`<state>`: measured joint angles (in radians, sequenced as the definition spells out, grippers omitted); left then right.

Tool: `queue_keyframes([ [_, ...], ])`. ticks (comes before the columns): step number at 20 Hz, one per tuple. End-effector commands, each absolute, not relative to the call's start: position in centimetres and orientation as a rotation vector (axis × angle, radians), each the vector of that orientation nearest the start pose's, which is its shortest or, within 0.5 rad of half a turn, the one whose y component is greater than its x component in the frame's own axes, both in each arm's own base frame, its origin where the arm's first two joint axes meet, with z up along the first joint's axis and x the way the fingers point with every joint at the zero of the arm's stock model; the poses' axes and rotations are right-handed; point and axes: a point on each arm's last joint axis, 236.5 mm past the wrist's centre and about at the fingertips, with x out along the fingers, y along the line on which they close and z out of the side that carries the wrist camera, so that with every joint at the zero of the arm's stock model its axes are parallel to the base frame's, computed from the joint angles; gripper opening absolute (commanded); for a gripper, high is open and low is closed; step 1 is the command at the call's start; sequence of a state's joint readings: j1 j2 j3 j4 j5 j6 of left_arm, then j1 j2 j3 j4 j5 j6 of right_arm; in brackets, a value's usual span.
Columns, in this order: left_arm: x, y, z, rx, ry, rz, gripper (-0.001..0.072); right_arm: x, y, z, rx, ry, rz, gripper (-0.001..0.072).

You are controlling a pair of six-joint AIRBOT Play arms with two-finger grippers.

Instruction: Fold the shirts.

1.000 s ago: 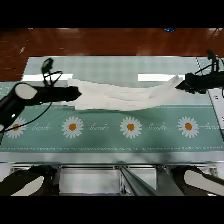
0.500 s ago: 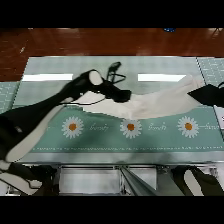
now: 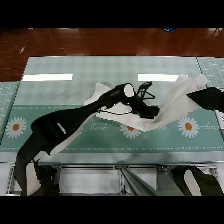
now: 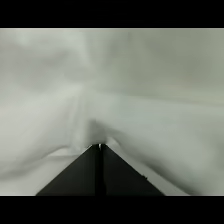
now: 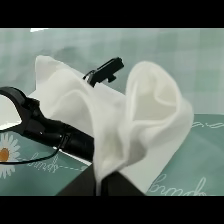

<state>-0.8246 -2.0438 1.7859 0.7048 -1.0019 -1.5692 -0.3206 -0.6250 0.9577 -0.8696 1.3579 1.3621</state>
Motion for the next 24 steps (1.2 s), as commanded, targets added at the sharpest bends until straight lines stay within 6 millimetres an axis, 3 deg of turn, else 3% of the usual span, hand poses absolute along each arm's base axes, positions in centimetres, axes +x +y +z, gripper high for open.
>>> queue_keyframes([
  [1, 32.8, -49.3, -2.0, -0.363, 1.418, -0.985, 0.0027, 27.1, 7.2, 17.7, 0.450, 0.832, 0.363, 0.0018],
  [3, 37.3, -43.3, 1.3, -0.291, 1.337, -0.917, 0.0027, 27.6, 7.7, 18.2, 0.481, 0.814, 0.388, 0.0018],
  [5, 41.1, -35.2, 5.3, -0.196, 1.252, -0.794, 0.0027, 28.5, 9.1, 18.9, 0.531, 0.797, 0.467, 0.0018],
  [7, 43.2, -27.1, 10.0, -0.156, 1.146, -0.653, 0.0027, 30.0, 11.0, 18.5, 0.551, 0.799, 0.528, 0.0018],
  [9, 42.8, -20.2, 14.7, -0.157, 1.037, -0.539, 0.0028, 32.0, 14.8, 17.2, 0.542, 0.822, 0.603, 0.0018],
  [12, 38.8, -13.8, 19.1, -0.182, 0.905, -0.442, 0.0027, 35.4, 21.7, 14.3, 0.547, 0.864, 0.680, 0.0018],
  [14, 35.5, -12.1, 19.8, -0.203, 0.835, -0.405, 0.0028, 37.4, 26.5, 12.0, 0.526, 0.918, 0.729, 0.0018],
  [16, 32.5, -11.7, 18.9, -0.228, 0.803, -0.395, 0.0028, 38.7, 31.1, 9.1, 0.501, 0.999, 0.779, 0.0018],
  [18, 30.3, -11.9, 16.7, -0.291, 0.815, -0.385, 0.0028, 39.8, 34.8, 6.0, 0.489, 1.071, 0.807, 0.0018],
  [21, 28.3, -13.1, 12.3, -0.395, 0.894, -0.402, 0.0028, 40.8, 38.5, 1.3, 0.504, 1.163, 0.815, 0.0019],
  [22, 28.0, -13.5, 10.9, -0.423, 0.923, -0.409, 0.0028, 40.9, 39.3, -0.3, 0.516, 1.194, 0.805, 0.0106],
  [23, 28.1, -13.6, 9.5, -0.443, 0.937, -0.400, 0.0028, 40.7, 39.8, -1.5, 0.539, 1.225, 0.802, 0.0338],
  [24, 28.3, -13.7, 8.4, -0.456, 0.942, -0.388, 0.0028, 40.3, 40.1, -2.0, 0.554, 1.249, 0.812, 0.0410],
])
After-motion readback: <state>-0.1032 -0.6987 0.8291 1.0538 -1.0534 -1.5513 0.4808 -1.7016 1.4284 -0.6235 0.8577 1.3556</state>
